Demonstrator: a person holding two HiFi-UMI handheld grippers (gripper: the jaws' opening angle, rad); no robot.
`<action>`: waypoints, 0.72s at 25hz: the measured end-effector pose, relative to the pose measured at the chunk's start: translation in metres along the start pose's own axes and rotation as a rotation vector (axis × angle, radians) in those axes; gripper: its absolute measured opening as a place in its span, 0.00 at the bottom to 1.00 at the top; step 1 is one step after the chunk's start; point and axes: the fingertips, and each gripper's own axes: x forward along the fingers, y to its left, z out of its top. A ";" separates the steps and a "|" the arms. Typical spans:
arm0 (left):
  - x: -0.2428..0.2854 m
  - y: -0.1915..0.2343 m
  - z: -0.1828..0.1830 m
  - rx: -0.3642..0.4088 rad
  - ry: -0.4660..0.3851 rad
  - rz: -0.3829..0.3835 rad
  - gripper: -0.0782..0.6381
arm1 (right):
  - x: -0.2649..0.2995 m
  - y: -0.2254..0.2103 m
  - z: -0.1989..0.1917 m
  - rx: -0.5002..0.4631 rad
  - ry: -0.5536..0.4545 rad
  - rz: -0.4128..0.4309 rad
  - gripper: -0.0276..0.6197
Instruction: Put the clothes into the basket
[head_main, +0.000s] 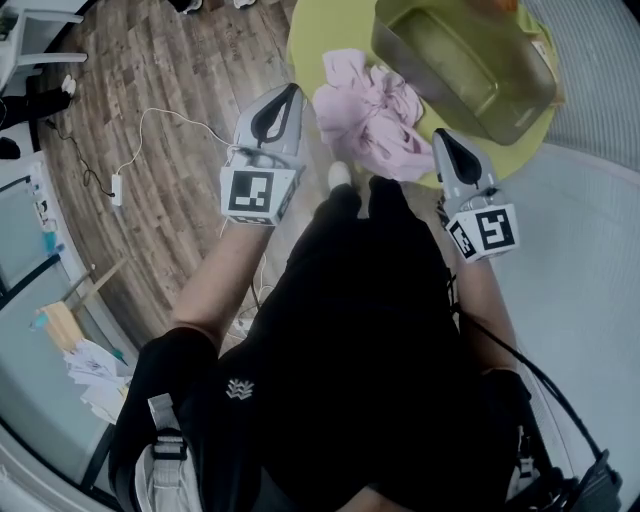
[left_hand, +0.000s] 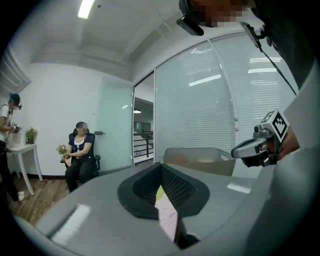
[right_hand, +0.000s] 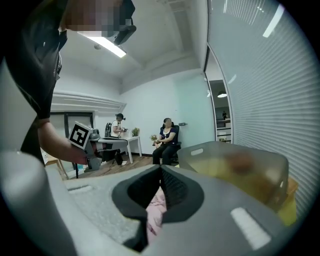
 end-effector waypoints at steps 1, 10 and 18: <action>0.003 0.000 -0.005 0.008 -0.010 0.012 0.12 | 0.005 -0.002 -0.009 0.003 0.005 0.014 0.04; 0.018 -0.011 -0.043 -0.033 0.029 0.061 0.12 | 0.033 0.002 -0.056 -0.003 0.108 0.169 0.12; 0.021 -0.028 -0.076 -0.039 0.096 0.025 0.12 | 0.063 0.015 -0.110 0.081 0.255 0.242 0.53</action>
